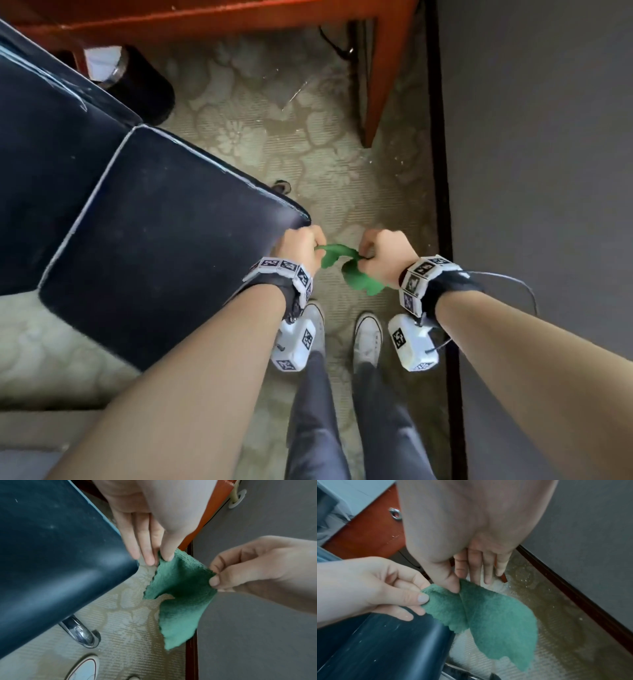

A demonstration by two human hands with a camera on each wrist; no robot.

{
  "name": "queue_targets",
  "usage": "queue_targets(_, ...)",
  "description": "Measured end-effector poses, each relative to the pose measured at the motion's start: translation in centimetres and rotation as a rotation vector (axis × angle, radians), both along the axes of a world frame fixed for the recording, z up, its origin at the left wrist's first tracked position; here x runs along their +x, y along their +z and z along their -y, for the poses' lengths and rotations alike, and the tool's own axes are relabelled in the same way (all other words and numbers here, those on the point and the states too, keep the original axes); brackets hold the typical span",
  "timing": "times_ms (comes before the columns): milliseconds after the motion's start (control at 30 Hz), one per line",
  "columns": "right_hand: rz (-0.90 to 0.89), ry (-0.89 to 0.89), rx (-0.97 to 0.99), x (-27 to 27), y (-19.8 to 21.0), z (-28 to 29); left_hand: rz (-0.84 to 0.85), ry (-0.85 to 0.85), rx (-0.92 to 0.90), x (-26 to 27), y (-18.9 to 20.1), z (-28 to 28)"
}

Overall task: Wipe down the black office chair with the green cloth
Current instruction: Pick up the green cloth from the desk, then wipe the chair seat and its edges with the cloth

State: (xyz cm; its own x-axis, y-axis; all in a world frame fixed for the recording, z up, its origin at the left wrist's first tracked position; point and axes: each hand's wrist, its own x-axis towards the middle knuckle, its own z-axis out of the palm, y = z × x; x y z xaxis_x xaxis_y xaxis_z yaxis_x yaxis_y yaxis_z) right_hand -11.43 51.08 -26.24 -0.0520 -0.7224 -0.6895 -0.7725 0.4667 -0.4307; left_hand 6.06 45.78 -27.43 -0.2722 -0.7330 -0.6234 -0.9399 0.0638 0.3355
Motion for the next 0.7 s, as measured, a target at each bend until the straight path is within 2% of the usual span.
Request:
queue_targets(233,0.123,-0.226,0.012,2.4,-7.3,-1.3,-0.047,0.066,0.015,1.4,-7.2,-0.5)
queue_targets(467,0.162,-0.249,-0.117,4.4,-10.2,-0.7,-0.13,0.137,-0.035,3.2,-9.3,-0.7)
queue_targets(567,0.072,-0.347,-0.199,4.7,-10.9,0.4,-0.158,0.12,-0.19,4.0,-8.9,0.1)
queue_targets(700,-0.059,-0.48,-0.19,5.0,-12.0,2.4,0.057,-0.072,-0.447,5.5,-8.6,1.6)
